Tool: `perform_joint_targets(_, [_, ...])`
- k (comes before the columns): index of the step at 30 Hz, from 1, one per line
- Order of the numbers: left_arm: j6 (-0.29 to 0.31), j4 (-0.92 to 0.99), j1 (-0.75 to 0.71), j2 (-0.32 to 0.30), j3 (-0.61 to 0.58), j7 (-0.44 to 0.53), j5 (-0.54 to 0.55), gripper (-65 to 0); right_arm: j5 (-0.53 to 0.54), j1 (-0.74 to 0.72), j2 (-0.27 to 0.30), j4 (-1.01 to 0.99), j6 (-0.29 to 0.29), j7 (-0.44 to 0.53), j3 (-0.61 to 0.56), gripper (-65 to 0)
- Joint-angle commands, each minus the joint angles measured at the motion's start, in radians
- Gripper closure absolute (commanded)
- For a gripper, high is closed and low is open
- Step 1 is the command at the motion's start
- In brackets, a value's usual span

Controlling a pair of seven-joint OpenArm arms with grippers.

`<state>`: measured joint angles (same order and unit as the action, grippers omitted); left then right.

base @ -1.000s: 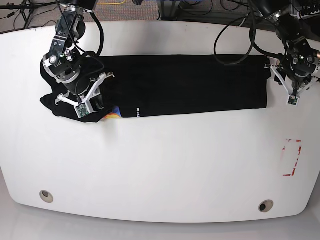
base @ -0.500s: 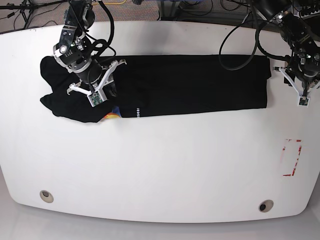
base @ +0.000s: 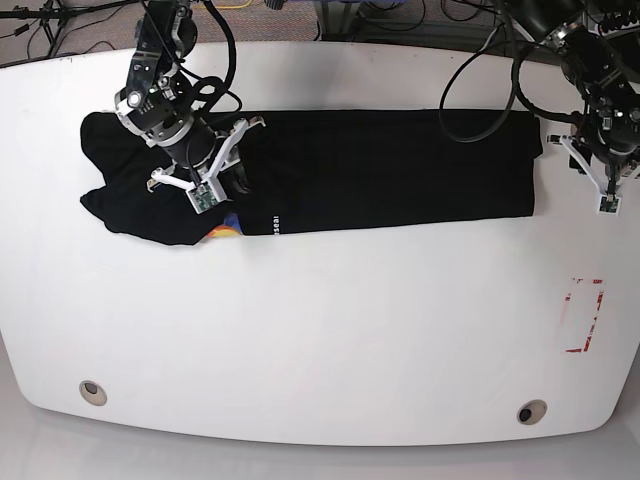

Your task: Fold the T-shirt properly

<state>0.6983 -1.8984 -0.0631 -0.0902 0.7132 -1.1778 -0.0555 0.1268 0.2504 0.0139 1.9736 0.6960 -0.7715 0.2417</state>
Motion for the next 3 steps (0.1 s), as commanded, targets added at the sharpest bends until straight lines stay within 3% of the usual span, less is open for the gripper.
perform_joint_targets(1, [0.0,-0.017,0.026,-0.015,-0.01,0.014,-0.004,-25.4,0.015,-0.009,-0.001,0.005,0.002,0.02,-0.015,-14.4])
perform_joint_targets(3, [0.0,-0.016,0.029,-0.016,-0.016,0.014,-0.005,-25.4,0.015,-0.01,0.004,0.0,0.002,0.02,-0.02,-14.4])
